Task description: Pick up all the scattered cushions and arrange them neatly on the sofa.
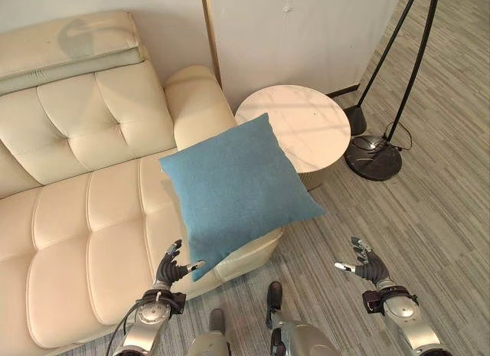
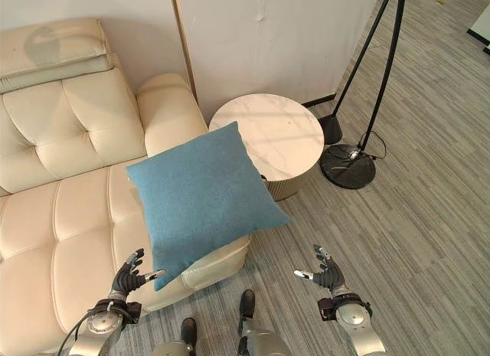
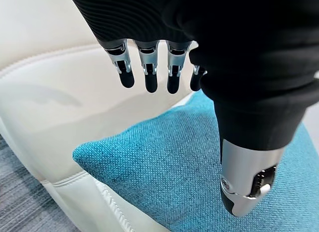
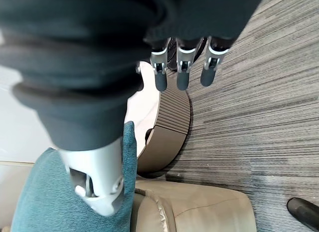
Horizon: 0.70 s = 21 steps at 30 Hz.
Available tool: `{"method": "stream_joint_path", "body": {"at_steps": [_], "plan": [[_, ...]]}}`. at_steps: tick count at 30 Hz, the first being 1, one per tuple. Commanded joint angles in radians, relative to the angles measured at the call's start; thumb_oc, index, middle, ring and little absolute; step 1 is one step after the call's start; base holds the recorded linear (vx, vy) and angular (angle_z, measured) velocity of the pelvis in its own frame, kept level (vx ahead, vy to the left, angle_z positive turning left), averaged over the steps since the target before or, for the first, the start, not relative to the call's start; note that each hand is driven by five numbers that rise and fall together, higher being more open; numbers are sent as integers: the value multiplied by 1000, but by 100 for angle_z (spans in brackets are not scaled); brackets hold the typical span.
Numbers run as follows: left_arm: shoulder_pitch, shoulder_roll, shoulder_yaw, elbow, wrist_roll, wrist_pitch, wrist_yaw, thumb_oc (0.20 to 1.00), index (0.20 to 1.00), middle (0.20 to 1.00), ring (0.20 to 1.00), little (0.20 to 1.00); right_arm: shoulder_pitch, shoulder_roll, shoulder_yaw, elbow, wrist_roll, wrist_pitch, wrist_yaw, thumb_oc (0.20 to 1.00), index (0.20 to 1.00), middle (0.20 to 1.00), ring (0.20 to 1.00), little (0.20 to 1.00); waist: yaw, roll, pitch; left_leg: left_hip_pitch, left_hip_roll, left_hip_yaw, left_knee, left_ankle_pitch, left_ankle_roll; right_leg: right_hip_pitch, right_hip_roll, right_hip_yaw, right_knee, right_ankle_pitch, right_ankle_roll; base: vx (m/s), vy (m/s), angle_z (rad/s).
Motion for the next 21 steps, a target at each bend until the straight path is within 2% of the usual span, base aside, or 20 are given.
{"method": "stream_joint_path", "body": {"at_steps": [1,8,13,16,21], "plan": [[17,65,39,-36,30,-34,-2,1000,1000,1000,1000,1000,16,-28,-15,-32,9,-35,-21,1000,1000,1000,1000,1000,0,-45,-67,-25,-10,9,67,6,-48,128,-96,16,68,-162,117,109,25,9],[27,115,86,-67,1,-31,-2,1000,1000,1000,1000,1000,-54,-84,-9,-71,-24,-28,-29,1000,1000,1000,1000,1000,41,-82,-85,6,-18,7,18,4,-34,137,-89,37,57,-160,125,105,38,-3],[-35,118,126,-17,-119,-49,34,1000,1000,1000,1000,1000,-194,-119,47,-54,-7,-24,-46,1000,1000,1000,1000,1000,73,-96,-86,1,-23,5,-21,18,-34,117,-83,45,44,-155,128,50,5,-11],[-83,118,119,-18,-181,-57,49,1000,1000,1000,1000,1000,-294,-137,100,-13,-7,-10,-61,1000,1000,1000,1000,1000,89,-95,-80,-8,-25,-3,-43,31,-37,98,-80,43,36,-150,128,9,-2,1],[-225,106,51,31,-259,-70,77,1000,1000,1000,1000,1000,-523,-125,207,128,10,14,-91,1000,1000,1000,1000,1000,104,-84,-41,-65,-23,-28,-73,73,-46,32,-74,36,32,-136,126,-69,-22,8]]}}
